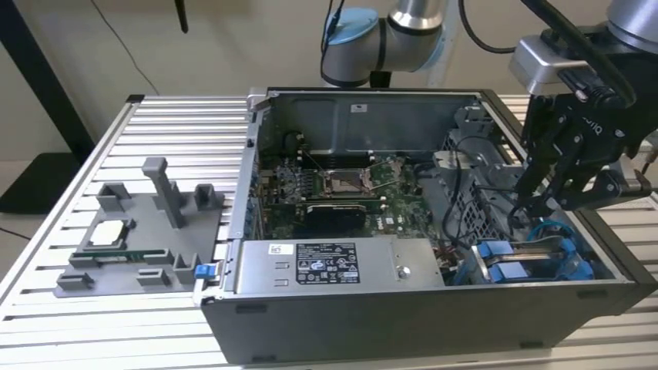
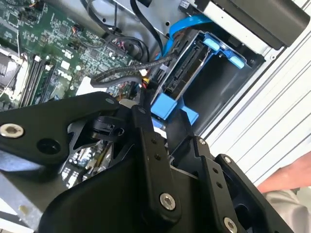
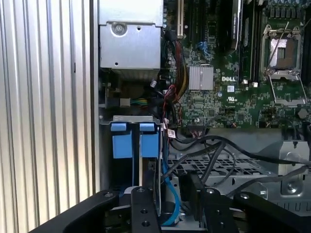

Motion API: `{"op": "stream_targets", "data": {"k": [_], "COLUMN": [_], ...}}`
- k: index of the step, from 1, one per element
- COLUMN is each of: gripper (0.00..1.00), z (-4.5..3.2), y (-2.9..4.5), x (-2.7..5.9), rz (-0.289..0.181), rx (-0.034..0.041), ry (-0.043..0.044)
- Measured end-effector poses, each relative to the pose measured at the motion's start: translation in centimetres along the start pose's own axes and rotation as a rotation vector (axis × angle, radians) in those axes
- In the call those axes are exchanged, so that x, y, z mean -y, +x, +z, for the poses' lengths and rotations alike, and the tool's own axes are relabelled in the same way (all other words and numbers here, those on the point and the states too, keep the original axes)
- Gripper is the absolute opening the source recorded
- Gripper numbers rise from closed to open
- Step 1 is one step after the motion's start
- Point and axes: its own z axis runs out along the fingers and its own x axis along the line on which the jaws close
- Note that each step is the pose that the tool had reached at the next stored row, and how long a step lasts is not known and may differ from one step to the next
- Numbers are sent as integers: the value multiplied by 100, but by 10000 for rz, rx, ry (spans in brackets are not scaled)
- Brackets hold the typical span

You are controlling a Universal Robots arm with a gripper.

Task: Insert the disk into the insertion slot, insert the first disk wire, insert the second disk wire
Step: 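Insert the first disk wire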

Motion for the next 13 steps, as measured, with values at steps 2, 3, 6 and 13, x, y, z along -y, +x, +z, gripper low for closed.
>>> {"op": "stream_targets", "data": {"k": [2,3,6,13], "gripper": [100,100,100,100], "z": [17,23,37,49], "y": [-13,-21,-41,-48], "x": [-4,-5,-11,-56], "rz": [-17,-25,-57,-79], "rx": [14,17,51,129], "ry": [93,135,266,460]}}
